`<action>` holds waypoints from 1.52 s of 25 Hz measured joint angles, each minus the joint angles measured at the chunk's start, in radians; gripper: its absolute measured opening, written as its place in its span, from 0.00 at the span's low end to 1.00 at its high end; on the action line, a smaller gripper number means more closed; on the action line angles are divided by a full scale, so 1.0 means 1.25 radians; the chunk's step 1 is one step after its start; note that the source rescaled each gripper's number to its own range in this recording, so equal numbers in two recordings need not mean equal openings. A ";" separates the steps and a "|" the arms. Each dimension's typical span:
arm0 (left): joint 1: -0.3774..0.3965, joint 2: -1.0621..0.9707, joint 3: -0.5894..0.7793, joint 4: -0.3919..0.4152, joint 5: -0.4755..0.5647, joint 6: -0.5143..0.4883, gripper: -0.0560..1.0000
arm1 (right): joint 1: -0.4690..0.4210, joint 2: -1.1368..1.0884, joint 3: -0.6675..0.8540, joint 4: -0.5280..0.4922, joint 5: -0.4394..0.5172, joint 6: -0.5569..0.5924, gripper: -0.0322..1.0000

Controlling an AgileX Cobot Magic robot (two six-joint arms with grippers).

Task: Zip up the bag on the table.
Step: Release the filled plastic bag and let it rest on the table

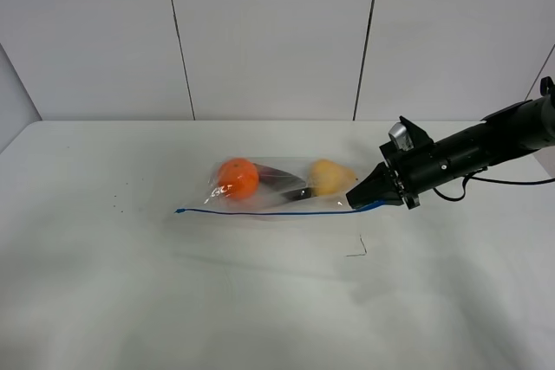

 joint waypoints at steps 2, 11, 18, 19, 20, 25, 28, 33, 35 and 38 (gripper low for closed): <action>0.000 -0.020 0.000 0.000 -0.001 0.000 1.00 | 0.000 0.000 0.000 0.000 0.000 0.000 0.03; 0.000 -0.045 0.000 -0.003 0.000 0.008 1.00 | 0.000 0.000 0.000 0.000 0.000 0.000 0.03; 0.000 -0.045 0.000 -0.003 0.000 0.008 1.00 | 0.000 0.000 0.000 0.000 0.000 0.000 0.03; 0.000 -0.045 0.000 -0.003 0.000 0.008 1.00 | 0.000 0.000 0.000 0.000 0.000 0.000 0.03; 0.000 -0.045 0.000 -0.003 0.000 0.008 1.00 | 0.000 0.000 0.000 0.000 0.000 0.000 0.03; 0.000 -0.045 0.000 -0.003 0.000 0.008 1.00 | 0.000 0.000 0.000 0.000 0.000 0.000 0.03; 0.000 -0.045 0.000 -0.003 0.000 0.008 1.00 | 0.000 0.000 0.000 0.000 0.000 0.000 0.03; 0.000 -0.045 0.000 -0.003 0.000 0.008 1.00 | 0.000 0.000 0.000 0.000 0.000 0.000 0.03; 0.000 -0.045 0.000 -0.003 0.000 0.008 1.00 | 0.000 0.000 0.000 0.000 0.000 0.000 0.03; 0.000 -0.045 0.000 -0.005 0.000 0.008 1.00 | 0.000 0.000 0.000 0.000 0.000 0.000 0.03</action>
